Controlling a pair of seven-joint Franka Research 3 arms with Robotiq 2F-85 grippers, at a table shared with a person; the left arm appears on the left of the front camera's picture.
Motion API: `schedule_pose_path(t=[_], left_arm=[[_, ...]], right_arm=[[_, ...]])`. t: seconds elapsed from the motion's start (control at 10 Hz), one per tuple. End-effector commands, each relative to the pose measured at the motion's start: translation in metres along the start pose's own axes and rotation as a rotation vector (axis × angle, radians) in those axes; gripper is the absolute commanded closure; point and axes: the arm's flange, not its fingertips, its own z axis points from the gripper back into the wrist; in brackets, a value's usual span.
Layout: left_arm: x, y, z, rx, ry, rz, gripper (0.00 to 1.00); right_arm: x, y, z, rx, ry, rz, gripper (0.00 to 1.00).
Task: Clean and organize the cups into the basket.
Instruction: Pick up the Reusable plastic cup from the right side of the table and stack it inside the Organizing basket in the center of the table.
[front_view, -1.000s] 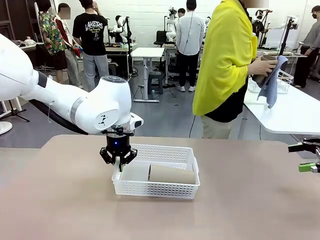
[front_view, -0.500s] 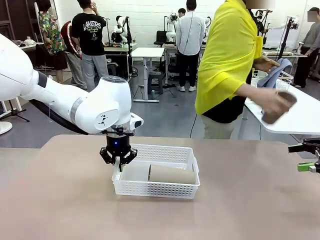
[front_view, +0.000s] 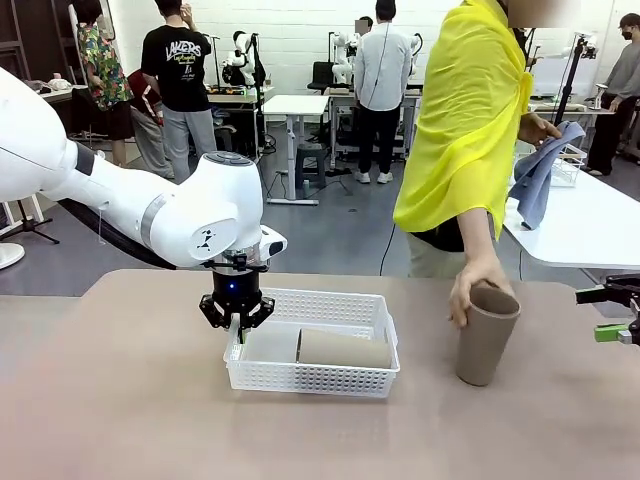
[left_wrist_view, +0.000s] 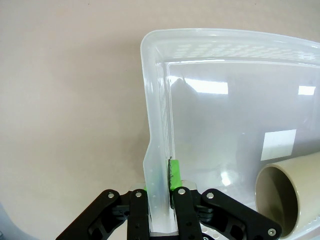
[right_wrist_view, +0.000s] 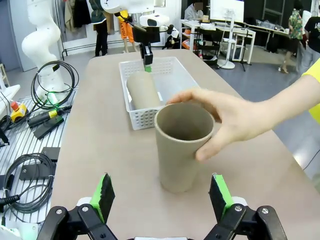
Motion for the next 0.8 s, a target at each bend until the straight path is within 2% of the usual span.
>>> schedule_pose_path(t=[0.0,0.7], left_arm=[[-0.0001,-0.0009,0.0007,0.000,-0.001,0.000,1.00],[-0.0001,-0.0009,0.0007,0.000,-0.001,0.000,1.00]], right_arm=[[0.0001,0.0031,0.0021,0.014,0.009,0.005,0.00],[0.0001,0.0031,0.0021,0.014,0.009,0.005,0.00]])
